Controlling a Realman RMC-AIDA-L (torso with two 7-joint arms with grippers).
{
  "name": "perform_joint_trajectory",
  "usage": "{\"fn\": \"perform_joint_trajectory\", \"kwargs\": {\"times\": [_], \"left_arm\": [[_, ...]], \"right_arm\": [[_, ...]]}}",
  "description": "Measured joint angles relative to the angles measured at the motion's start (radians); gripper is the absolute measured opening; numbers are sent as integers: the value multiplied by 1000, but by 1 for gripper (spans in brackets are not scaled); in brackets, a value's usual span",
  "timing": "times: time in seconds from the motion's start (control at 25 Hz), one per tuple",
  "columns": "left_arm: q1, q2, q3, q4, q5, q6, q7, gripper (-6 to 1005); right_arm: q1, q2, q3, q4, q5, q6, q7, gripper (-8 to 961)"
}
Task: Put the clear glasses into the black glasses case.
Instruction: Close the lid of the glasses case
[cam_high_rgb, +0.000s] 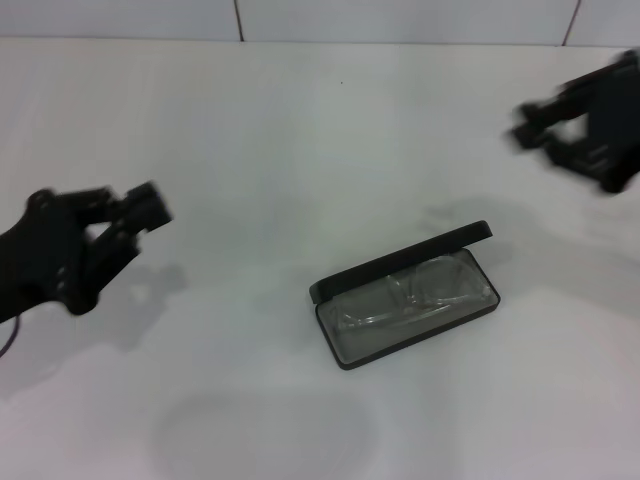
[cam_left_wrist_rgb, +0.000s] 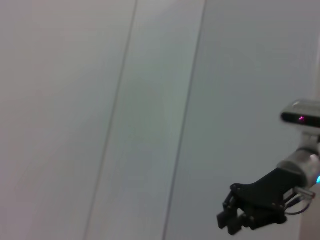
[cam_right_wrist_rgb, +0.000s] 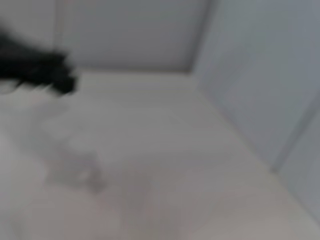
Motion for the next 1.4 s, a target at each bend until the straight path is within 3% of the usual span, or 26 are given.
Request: {"fn": "perform_joint_trajectory", "kwargs": {"times": [0.08,0.32,0.36,0.4,0.44,0.72,1.04,1.4], "left_arm": [[-16,-4,3,0,0,0,-10,81],[-171,-48,25,-5,54,-38,-70,105],[-224,-69,25,-7,96,-93,-100,111],[-224,-69,25,-7,96,-93,-100,111],[-277,-87,35,-22,139,-166,-125,111],[-411,-92,107,-171,153,-329,-143,110],[-466,-101,197,-246,141,-448,-144,110],[-464,-105,219,-278,138,-502,-133,110]], "right_arm": [[-25,0,108,67,117,-20,-46,153],[-80,-1,363,412,473,-64,-260,152],[-80,-2,393,476,499,-70,-287,152],[-79,-2,415,521,514,-76,-310,151],[-78,-2,428,562,519,-83,-333,151],[-77,-1,496,740,527,-74,-468,151],[-63,-2,575,847,564,-73,-541,151],[-54,-3,584,901,584,-37,-544,151]]}}
